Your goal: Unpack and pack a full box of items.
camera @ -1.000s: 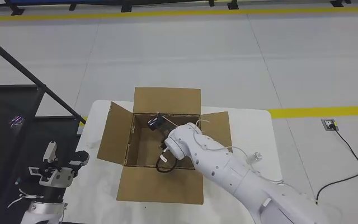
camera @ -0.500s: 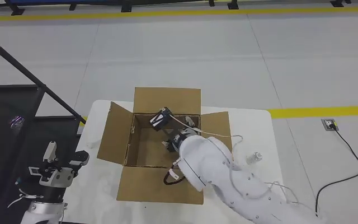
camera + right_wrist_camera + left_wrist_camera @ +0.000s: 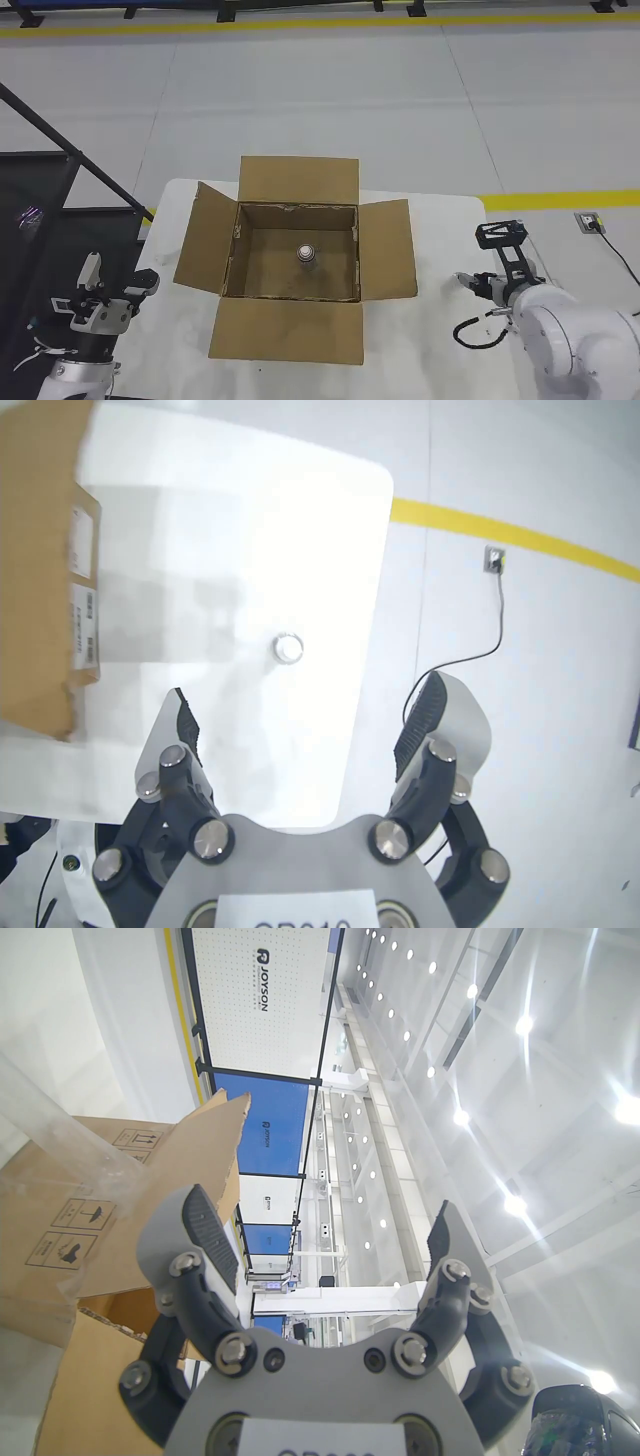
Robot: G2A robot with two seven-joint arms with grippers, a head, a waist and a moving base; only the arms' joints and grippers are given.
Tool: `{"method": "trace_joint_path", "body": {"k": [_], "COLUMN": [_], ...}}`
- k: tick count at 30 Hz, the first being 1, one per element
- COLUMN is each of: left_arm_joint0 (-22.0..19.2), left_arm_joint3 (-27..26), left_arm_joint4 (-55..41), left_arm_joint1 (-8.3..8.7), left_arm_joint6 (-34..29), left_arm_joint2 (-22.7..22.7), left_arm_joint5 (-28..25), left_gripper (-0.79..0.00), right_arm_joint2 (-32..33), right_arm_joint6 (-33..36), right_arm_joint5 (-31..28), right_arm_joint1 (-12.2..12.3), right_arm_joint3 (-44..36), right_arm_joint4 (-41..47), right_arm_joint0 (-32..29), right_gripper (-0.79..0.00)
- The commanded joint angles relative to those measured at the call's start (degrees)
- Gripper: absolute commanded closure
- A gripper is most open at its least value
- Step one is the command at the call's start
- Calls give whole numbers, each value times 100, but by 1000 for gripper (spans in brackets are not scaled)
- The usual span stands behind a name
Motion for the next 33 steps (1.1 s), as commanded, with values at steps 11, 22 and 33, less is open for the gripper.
{"method": "trace_joint_path", "body": {"k": [11, 22, 33], "left_arm_joint0": [0, 0, 0], "left_arm_joint3": [0, 0, 0], "left_arm_joint4": [0, 0, 0], "left_arm_joint1": [0, 0, 0], "left_arm_joint6": [0, 0, 0], "left_arm_joint2": [0, 0, 0], "left_arm_joint5": [0, 0, 0], "left_gripper": [-785, -785, -785], "right_arm_joint2": [218, -157, -146], "right_arm_joint6": [-1573, -1801, -1770], "right_arm_joint5": [-833, -1009, -900], "right_arm_joint1": [57, 93, 158], "right_arm_joint3": [1648, 2695, 2488], "right_arm_joint4": [975, 1118, 1151], "right_arm_joint0": [-80, 453, 453], "right_gripper": [-779, -114, 0]}}
